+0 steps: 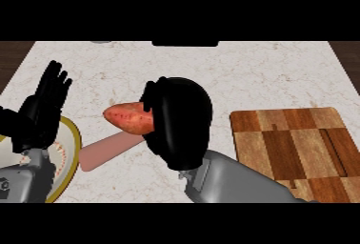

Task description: Pick the sweet potato from the cutting board and place it in the pot

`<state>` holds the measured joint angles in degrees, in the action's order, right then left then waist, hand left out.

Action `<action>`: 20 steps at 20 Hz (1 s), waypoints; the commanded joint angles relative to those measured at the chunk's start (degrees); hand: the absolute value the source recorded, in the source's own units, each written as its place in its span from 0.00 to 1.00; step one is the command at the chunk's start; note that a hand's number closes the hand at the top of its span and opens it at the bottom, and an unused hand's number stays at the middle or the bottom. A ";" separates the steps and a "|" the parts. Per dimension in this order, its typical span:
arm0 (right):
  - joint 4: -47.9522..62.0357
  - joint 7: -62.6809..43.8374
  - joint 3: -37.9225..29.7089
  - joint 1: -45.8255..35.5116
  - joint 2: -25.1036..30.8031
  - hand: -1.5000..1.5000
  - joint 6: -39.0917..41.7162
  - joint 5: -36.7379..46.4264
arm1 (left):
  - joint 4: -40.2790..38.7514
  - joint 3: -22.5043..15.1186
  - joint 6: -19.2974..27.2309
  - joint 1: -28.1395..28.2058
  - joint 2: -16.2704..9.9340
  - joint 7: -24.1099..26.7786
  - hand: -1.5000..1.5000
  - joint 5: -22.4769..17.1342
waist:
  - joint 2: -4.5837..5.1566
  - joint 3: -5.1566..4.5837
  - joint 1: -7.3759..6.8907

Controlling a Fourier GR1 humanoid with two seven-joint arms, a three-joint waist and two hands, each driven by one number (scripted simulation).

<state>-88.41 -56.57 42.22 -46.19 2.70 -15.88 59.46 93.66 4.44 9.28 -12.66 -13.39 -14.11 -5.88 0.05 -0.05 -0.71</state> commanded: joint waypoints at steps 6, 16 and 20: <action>22.29 12.85 -7.55 -3.54 -2.62 1.00 -6.52 -1.10 | -4.36 0.65 -2.33 0.19 0.29 3.44 0.50 0.19 | 0.23 0.03 -0.08; 30.64 27.28 -14.25 -1.76 -2.69 0.00 -7.08 -26.46 | -0.27 1.03 -2.23 0.86 0.71 2.05 0.50 -0.63 | 0.42 0.08 -1.14; 29.78 37.88 -15.88 1.09 -2.69 0.00 -12.93 -35.94 | 1.17 0.42 -1.67 -0.15 0.47 0.30 0.50 0.20 | 0.53 0.17 -1.57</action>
<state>-58.42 -27.10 28.41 -46.72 0.06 -25.72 32.08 93.20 5.44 7.03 -12.36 -13.12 -12.60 -6.23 0.56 0.05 -1.98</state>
